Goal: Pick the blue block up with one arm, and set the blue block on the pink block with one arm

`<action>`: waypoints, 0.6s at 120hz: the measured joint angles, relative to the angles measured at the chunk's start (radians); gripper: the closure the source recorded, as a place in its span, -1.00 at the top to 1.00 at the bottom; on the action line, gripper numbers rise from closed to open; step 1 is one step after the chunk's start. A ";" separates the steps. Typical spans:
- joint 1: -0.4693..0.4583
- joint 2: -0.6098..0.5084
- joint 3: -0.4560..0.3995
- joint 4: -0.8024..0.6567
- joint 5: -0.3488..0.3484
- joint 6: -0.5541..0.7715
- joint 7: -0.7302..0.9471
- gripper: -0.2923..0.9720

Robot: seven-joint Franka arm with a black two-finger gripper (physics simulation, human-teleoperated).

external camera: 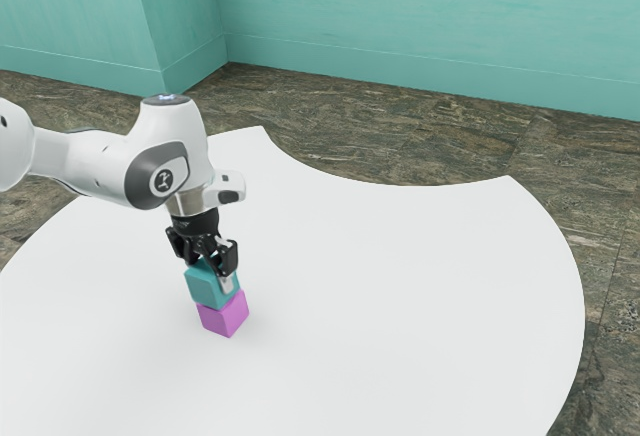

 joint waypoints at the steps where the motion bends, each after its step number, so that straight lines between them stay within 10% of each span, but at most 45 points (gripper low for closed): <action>1: 0.000 0.000 0.000 0.000 0.000 0.000 -0.001 -0.01; 72: 0.000 0.012 0.000 0.009 0.004 0.016 -0.022 0.05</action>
